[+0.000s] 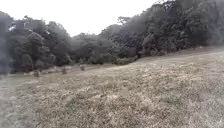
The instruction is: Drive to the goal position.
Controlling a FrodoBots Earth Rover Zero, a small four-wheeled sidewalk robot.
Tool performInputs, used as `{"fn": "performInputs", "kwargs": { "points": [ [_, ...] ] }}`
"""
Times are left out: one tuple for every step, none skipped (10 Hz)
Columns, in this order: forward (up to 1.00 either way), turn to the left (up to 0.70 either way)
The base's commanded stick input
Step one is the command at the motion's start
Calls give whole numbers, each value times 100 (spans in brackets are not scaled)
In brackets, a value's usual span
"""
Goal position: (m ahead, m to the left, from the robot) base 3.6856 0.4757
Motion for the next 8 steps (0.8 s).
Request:
{"fn": "performInputs", "kwargs": {
  "points": [
    [0,0],
    [0,0],
    [0,0],
    [0,0],
    [0,-45],
    [0,-45],
    [45,-27],
    [45,-26]
  ]
}}
